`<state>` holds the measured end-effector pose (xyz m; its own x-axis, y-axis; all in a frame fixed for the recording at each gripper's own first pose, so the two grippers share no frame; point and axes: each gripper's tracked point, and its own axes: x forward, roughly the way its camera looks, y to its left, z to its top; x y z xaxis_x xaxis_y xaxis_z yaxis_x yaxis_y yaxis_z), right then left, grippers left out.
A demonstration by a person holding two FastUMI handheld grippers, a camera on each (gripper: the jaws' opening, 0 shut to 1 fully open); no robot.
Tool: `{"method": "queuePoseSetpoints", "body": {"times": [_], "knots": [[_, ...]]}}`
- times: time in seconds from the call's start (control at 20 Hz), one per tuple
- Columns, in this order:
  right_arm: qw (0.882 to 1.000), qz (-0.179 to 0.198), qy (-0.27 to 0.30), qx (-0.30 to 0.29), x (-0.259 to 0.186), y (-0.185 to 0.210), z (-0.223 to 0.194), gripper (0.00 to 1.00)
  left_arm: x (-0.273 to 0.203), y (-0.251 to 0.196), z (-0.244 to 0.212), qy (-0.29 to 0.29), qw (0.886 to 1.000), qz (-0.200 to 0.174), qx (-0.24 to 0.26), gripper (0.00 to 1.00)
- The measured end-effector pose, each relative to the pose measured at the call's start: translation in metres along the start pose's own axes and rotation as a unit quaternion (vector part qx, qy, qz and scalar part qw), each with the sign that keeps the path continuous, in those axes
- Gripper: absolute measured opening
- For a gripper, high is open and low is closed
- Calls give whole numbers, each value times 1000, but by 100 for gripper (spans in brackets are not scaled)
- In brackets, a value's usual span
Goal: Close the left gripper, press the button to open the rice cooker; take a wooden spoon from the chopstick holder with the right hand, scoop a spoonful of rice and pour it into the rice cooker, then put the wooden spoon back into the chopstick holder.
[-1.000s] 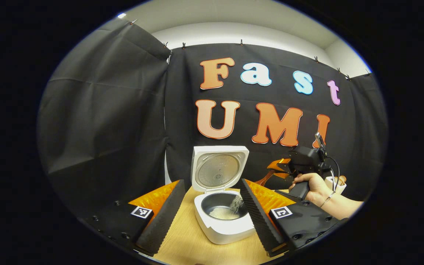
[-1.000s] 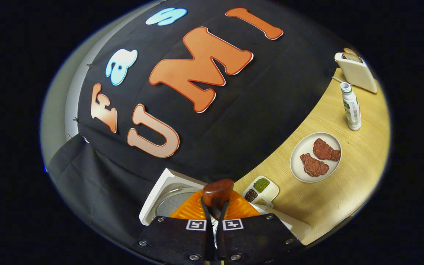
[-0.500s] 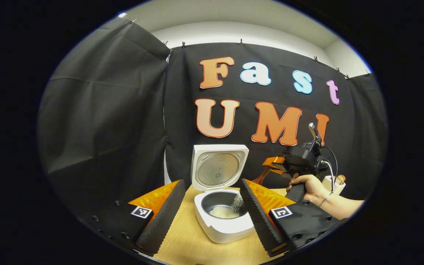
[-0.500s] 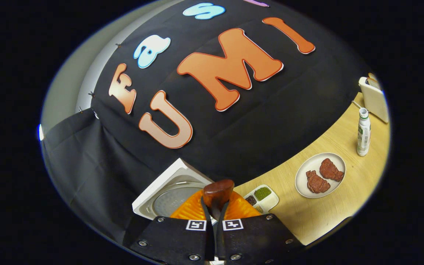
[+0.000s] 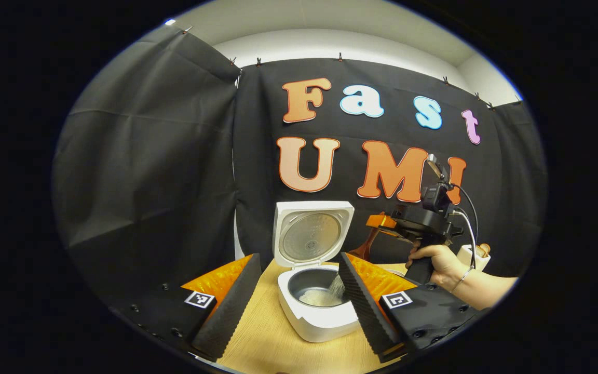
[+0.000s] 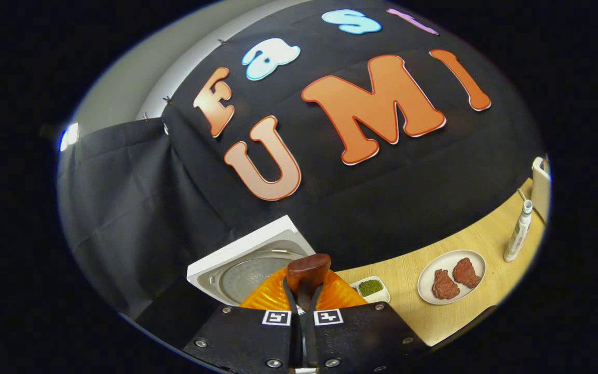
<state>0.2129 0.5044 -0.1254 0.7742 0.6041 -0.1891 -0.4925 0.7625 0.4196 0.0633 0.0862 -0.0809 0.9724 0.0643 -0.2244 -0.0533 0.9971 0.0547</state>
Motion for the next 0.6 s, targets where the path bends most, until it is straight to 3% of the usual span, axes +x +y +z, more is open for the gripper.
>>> {"method": "queuePoseSetpoints", "body": {"times": [0.6], "knots": [[989, 49, -5, -142, 3, 38, -11, 2, 1, 4, -2, 3, 1000, 6, 2, 100]]}}
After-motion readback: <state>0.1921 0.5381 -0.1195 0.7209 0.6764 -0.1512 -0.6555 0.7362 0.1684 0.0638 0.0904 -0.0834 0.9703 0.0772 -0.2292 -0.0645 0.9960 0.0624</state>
